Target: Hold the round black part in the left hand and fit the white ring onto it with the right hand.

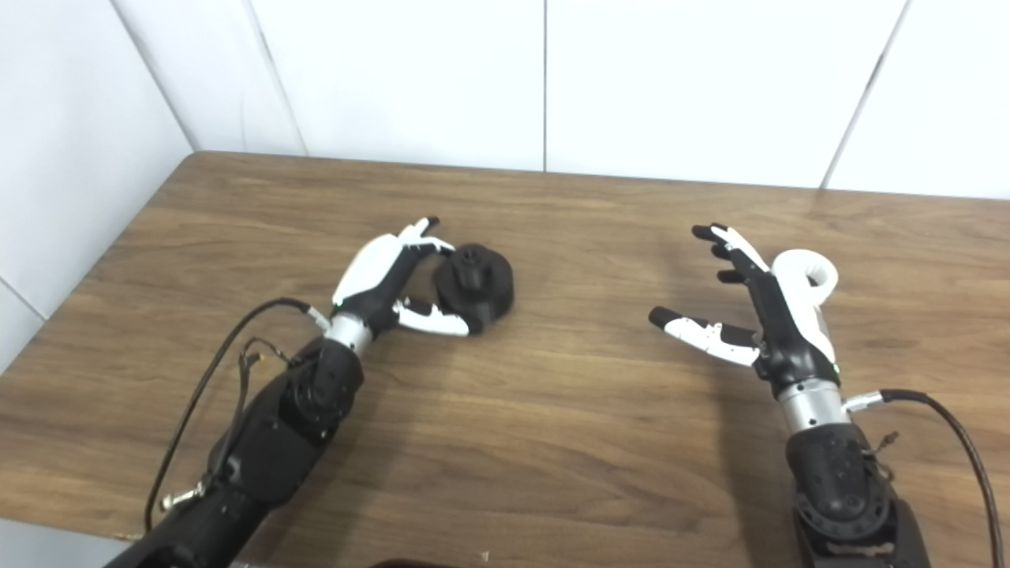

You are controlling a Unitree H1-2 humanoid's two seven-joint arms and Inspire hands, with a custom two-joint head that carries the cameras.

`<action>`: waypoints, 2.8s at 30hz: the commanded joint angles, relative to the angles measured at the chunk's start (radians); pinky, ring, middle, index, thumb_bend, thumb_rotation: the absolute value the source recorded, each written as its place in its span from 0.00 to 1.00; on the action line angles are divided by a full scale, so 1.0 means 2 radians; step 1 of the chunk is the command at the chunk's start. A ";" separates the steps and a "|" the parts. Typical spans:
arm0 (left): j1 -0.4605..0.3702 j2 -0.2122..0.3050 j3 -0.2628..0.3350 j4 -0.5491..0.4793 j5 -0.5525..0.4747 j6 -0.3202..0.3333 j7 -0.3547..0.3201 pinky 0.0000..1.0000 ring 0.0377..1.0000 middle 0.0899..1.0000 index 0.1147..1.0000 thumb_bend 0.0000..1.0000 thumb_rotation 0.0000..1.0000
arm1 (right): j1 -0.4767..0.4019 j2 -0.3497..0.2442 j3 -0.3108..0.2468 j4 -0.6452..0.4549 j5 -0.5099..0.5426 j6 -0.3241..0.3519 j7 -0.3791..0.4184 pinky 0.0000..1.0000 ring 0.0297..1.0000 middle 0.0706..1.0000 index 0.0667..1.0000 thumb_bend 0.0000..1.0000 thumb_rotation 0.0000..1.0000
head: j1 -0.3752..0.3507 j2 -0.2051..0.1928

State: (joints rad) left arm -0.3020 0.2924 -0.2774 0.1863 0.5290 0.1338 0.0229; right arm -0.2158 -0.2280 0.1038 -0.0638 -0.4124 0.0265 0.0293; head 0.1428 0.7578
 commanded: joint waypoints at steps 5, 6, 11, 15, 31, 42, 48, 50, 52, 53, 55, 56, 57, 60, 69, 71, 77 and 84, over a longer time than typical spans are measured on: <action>0.017 0.009 -0.013 -0.054 0.003 -0.007 -0.043 1.00 1.00 1.00 0.57 0.97 0.31 | -0.021 0.007 -0.005 -0.026 0.002 -0.004 -0.006 0.77 0.87 0.91 0.84 0.76 0.43 | -0.017 0.003; 0.020 0.009 -0.015 -0.059 0.003 -0.010 -0.047 1.00 1.00 1.00 0.57 0.96 0.31 | -0.020 0.007 -0.005 -0.028 0.002 -0.001 -0.005 0.78 0.87 0.91 0.84 0.76 0.43 | -0.021 0.003; 0.033 0.009 -0.036 -0.084 0.020 -0.021 -0.064 1.00 1.00 1.00 0.57 0.97 0.36 | -0.017 0.009 -0.006 -0.038 -0.005 0.007 -0.007 0.79 0.87 0.91 0.84 0.76 0.44 | -0.034 0.006; 0.044 0.003 -0.053 -0.098 0.028 -0.033 -0.071 1.00 1.00 1.00 0.57 0.99 0.38 | -0.015 0.006 -0.008 -0.045 -0.009 0.012 -0.008 0.79 0.87 0.92 0.85 0.77 0.46 | -0.039 0.007; 0.069 -0.003 -0.077 -0.116 0.042 -0.060 -0.085 1.00 1.00 1.00 0.58 1.00 0.37 | -0.013 0.021 -0.004 -0.049 -0.021 0.025 -0.012 0.78 0.87 0.91 0.84 0.78 0.48 | -0.141 0.004; 0.064 0.002 -0.063 -0.101 0.026 -0.083 -0.094 1.00 1.00 1.00 0.58 0.99 0.35 | -0.012 0.013 -0.039 -0.060 -0.032 0.037 -0.029 0.80 0.88 0.91 0.85 0.78 0.47 | -0.197 -0.006; 0.060 -0.001 -0.060 -0.095 0.024 -0.094 -0.096 1.00 1.00 1.00 0.57 0.99 0.34 | -0.014 -0.007 -0.055 -0.065 -0.057 0.036 -0.039 0.84 0.89 0.91 0.85 0.77 0.49 | -0.199 -0.007; 0.059 -0.001 -0.058 -0.094 0.024 -0.096 -0.097 1.00 1.00 1.00 0.57 0.99 0.34 | -0.017 -0.013 -0.058 -0.065 -0.065 0.037 -0.042 0.84 0.90 0.91 0.85 0.75 0.47 | -0.199 -0.007; 0.057 -0.001 -0.057 -0.094 0.024 -0.096 -0.099 1.00 1.00 1.00 0.57 0.99 0.33 | -0.023 -0.019 -0.059 -0.065 -0.081 0.045 -0.042 0.82 0.91 0.91 0.85 0.76 0.46 | -0.199 -0.008; 0.056 -0.001 -0.056 -0.094 0.024 -0.095 -0.101 1.00 1.00 1.00 0.57 0.99 0.33 | -0.027 -0.024 -0.058 -0.065 -0.095 0.051 -0.042 0.80 0.90 0.91 0.84 0.76 0.46 | -0.198 -0.008; 0.055 0.000 -0.055 -0.094 0.023 -0.095 -0.104 1.00 1.00 1.00 0.57 0.99 0.33 | -0.039 -0.038 -0.049 -0.062 -0.134 0.069 -0.038 0.76 0.90 0.93 0.85 0.77 0.48 | -0.199 -0.008; 0.055 0.000 -0.054 -0.094 0.023 -0.095 -0.105 1.00 1.00 1.00 0.57 0.99 0.33 | -0.045 -0.045 -0.045 -0.058 -0.151 0.075 -0.036 0.75 0.90 0.94 0.85 0.78 0.48 | -0.199 -0.008; 0.054 0.000 -0.054 -0.094 0.023 -0.095 -0.106 1.00 1.00 1.00 0.57 0.99 0.33 | -0.053 -0.054 -0.041 -0.051 -0.165 0.080 -0.033 0.74 0.91 0.94 0.85 0.79 0.48 | -0.199 -0.009; 0.055 0.000 -0.053 -0.097 0.025 -0.093 -0.109 1.00 1.00 1.00 0.57 0.99 0.33 | -0.079 -0.081 -0.030 -0.028 -0.195 0.103 -0.009 0.78 0.94 0.97 0.86 0.83 0.51 | -0.197 -0.009; 0.057 -0.004 -0.048 -0.100 0.023 -0.091 -0.107 1.00 1.00 1.00 0.57 0.99 0.33 | -0.128 -0.128 -0.017 0.032 -0.199 0.144 0.053 0.86 0.98 1.00 0.87 0.92 0.49 | -0.190 -0.008; 0.057 -0.004 -0.047 -0.102 0.024 -0.088 -0.108 1.00 1.00 1.00 0.57 0.99 0.33 | -0.135 -0.132 -0.015 0.045 -0.195 0.153 0.065 0.87 0.99 1.00 0.86 0.93 0.50 | -0.187 -0.008; 0.054 -0.006 -0.046 -0.100 0.024 -0.088 -0.109 1.00 1.00 1.00 0.57 0.99 0.34 | -0.146 -0.133 0.000 0.079 -0.193 0.171 0.084 0.86 1.00 1.00 0.88 0.99 0.57 | -0.183 -0.006; 0.056 -0.007 -0.043 -0.109 0.026 -0.082 -0.115 1.00 1.00 1.00 0.57 0.98 0.35 | -0.157 -0.139 0.030 0.102 -0.185 0.179 0.119 0.86 1.00 1.00 0.90 1.00 0.60 | -0.178 -0.003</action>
State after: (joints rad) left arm -0.1752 0.2733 -0.3673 -0.0117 0.5691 -0.0455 -0.1944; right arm -0.4718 -0.4746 0.1649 0.1557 -0.7874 0.3862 0.2696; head -0.2178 0.7470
